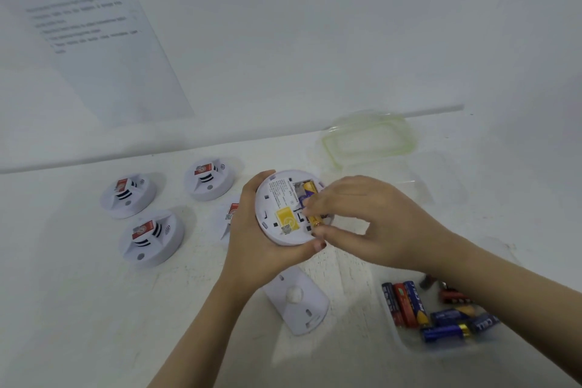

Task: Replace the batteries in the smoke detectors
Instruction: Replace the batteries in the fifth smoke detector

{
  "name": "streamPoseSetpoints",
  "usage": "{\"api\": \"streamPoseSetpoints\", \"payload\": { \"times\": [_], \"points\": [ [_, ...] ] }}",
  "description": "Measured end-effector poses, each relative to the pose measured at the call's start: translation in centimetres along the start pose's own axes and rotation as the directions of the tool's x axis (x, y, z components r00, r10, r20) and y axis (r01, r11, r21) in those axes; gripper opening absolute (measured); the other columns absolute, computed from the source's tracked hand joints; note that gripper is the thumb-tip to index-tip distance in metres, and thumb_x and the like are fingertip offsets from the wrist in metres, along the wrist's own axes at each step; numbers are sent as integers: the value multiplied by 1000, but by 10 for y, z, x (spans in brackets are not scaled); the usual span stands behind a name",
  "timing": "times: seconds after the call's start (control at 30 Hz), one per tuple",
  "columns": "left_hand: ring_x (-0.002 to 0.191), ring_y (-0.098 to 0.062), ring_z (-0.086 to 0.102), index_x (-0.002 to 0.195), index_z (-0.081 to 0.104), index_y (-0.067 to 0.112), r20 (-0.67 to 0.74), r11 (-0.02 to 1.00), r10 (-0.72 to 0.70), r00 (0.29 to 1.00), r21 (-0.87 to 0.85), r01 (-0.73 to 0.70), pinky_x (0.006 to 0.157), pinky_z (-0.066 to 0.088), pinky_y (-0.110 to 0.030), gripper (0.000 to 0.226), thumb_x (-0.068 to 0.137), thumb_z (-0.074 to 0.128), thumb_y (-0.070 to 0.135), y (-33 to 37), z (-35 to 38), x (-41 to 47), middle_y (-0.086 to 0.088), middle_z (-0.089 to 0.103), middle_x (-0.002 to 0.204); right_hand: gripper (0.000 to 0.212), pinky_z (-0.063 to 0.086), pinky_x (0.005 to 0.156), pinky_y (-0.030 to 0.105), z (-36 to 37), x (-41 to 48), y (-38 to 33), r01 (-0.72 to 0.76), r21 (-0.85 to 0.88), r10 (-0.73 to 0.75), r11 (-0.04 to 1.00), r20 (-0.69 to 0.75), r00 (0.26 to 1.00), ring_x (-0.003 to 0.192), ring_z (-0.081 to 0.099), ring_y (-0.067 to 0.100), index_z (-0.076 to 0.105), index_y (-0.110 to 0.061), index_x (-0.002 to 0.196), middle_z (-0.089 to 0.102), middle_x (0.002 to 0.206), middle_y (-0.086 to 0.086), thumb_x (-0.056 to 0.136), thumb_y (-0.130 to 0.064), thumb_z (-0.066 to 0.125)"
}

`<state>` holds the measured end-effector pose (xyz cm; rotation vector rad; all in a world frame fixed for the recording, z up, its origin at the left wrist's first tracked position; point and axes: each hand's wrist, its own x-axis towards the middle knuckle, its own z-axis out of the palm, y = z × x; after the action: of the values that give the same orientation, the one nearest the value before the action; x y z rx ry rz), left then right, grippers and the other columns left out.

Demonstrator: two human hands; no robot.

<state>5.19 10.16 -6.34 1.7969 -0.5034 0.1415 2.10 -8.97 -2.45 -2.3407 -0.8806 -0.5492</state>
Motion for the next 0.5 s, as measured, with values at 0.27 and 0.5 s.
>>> {"api": "streamPoseSetpoints", "payload": {
  "times": [0.27, 0.5],
  "points": [
    [114, 2, 55, 125, 38, 32, 30, 993, 96, 995, 62, -98, 86, 46, -8, 91, 47, 83, 45, 11, -16, -22, 29, 52, 120, 50, 41, 103, 28, 10, -9, -26, -397, 335, 396, 855, 74, 915, 131, 37, 0, 48, -46, 130, 44, 137, -24, 84, -40, 65],
    [114, -9, 58, 123, 36, 52, 103, 992, 110, 989, 52, -116, 87, 50, -16, 92, 46, 87, 44, 13, -43, -37, 21, 55, 120, 72, 54, 85, 49, 26, -6, -50, -514, 628, 466, 584, 259, 846, 102, 63, 34, 33, -35, 143, 63, 122, -7, 81, -32, 68]
  ]
}}
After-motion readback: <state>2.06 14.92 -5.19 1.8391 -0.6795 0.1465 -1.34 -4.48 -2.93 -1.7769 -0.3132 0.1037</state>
